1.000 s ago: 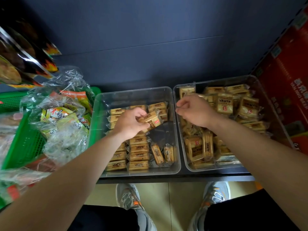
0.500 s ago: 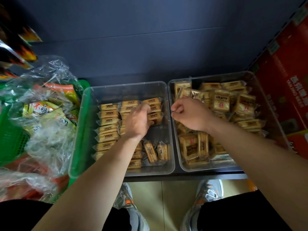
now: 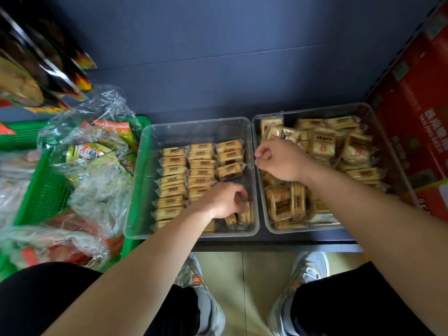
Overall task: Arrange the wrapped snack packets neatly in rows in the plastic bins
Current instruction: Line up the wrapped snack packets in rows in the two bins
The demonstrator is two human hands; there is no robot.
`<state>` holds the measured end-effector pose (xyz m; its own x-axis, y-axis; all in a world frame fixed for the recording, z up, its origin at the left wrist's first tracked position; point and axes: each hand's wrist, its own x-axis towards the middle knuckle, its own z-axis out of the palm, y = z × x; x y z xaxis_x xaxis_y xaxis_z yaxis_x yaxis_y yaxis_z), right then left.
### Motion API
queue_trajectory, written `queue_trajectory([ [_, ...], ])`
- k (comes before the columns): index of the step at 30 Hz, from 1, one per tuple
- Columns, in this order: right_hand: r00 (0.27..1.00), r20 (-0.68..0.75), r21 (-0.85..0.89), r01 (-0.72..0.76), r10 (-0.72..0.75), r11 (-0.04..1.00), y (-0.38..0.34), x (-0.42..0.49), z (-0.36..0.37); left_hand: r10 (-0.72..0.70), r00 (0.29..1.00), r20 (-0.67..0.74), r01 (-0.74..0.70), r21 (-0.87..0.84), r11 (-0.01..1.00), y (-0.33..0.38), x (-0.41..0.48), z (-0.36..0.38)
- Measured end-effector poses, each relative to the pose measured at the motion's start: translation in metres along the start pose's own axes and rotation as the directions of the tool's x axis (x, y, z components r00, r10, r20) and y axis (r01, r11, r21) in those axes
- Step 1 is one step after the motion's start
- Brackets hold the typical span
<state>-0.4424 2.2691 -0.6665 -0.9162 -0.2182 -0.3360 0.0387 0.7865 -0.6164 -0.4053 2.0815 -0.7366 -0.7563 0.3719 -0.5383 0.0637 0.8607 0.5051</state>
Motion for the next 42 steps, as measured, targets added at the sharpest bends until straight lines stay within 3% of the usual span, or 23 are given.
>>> queue_trajectory([
  [5,0.999,0.017,-0.042,0.037,-0.037,0.998,0.000,-0.010,0.001,0.006,1.000,-0.018,-0.007,-0.011,1.000,0.001,-0.015,-0.005],
  [10,0.983,0.083,-0.013,0.167,-0.165,0.986,-0.010,-0.030,-0.006,0.070,0.994,-0.083,-0.065,0.058,0.996,0.013,-0.066,-0.073],
  [15,0.925,0.304,0.278,0.144,-0.230,0.950,-0.028,-0.048,-0.012,0.159,0.970,-0.183,-0.198,-0.220,0.955,0.022,-0.110,-0.109],
  [19,0.943,0.258,0.358,0.110,-0.212,0.927,-0.030,-0.046,-0.020,0.088,0.960,-0.267,-0.200,-0.428,0.881,0.015,-0.110,-0.105],
  [22,0.947,0.254,0.440,0.065,-0.194,0.896,-0.028,-0.038,-0.023,-0.007,0.970,-0.243,-0.156,-0.645,0.748,0.018,-0.104,-0.104],
  [26,0.954,0.239,0.498,0.042,-0.183,0.866,-0.029,-0.024,-0.021,-0.064,0.973,-0.220,-0.125,-0.744,0.656,0.018,-0.095,-0.113],
  [31,0.955,0.245,0.512,0.020,-0.168,0.859,-0.026,-0.012,-0.015,-0.055,0.966,-0.252,-0.127,-0.649,0.750,0.017,-0.086,-0.113],
  [34,0.964,0.220,0.510,0.019,-0.152,0.860,-0.025,-0.009,-0.018,-0.069,0.957,-0.281,-0.133,-0.638,0.758,0.019,-0.079,-0.112],
  [39,0.973,0.152,0.408,0.098,-0.173,0.908,-0.022,-0.022,-0.048,0.038,0.943,-0.332,-0.252,-0.632,0.733,0.043,-0.069,-0.113],
  [42,0.993,0.041,0.359,0.091,-0.114,0.929,0.000,-0.041,-0.085,0.073,0.910,-0.408,-0.308,-0.547,0.779,0.067,-0.057,-0.114],
])
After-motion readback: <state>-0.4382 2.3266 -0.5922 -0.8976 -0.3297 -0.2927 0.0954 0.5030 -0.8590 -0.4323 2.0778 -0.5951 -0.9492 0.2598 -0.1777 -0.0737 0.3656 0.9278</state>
